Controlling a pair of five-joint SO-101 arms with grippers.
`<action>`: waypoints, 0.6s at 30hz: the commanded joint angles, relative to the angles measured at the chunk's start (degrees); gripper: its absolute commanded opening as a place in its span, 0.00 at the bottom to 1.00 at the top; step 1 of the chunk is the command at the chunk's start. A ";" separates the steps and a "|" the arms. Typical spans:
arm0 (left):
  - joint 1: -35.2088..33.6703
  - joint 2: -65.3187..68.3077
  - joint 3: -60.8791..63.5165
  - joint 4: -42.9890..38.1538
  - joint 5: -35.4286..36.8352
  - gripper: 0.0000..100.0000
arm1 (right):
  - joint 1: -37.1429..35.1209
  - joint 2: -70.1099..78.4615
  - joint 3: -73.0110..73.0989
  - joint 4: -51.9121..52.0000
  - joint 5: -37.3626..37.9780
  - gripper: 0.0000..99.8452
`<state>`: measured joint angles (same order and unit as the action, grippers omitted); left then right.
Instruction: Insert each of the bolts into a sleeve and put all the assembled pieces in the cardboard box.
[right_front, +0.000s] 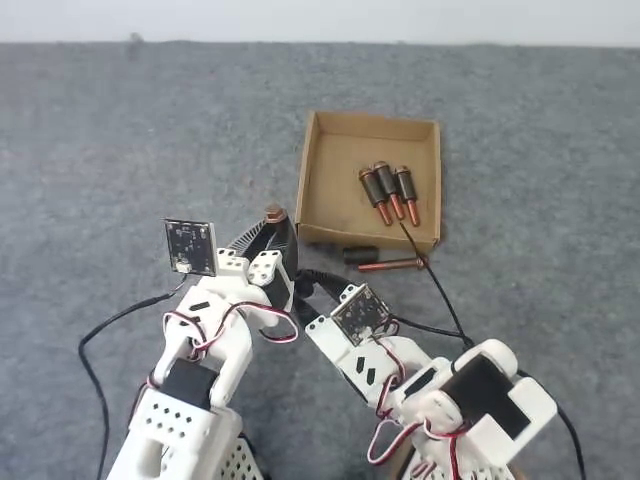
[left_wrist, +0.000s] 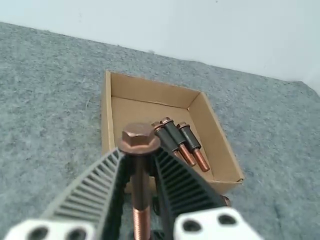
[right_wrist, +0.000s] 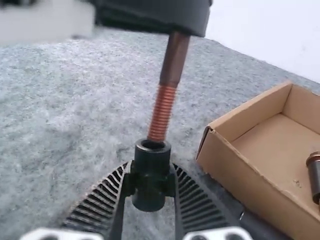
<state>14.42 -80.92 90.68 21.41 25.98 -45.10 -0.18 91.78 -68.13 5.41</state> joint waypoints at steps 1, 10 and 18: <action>0.44 -1.93 0.04 -0.09 0.79 0.01 | 0.84 -0.75 -2.64 -0.48 0.79 0.01; 1.85 -1.85 1.01 -0.09 0.79 0.01 | 3.82 -0.84 -2.55 -3.91 0.70 0.01; 2.02 -1.85 1.36 -0.09 0.79 0.01 | 3.82 -0.92 -2.29 -4.26 0.70 0.01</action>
<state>16.26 -81.27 92.18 21.41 26.07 -42.81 -0.18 91.87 -70.77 5.58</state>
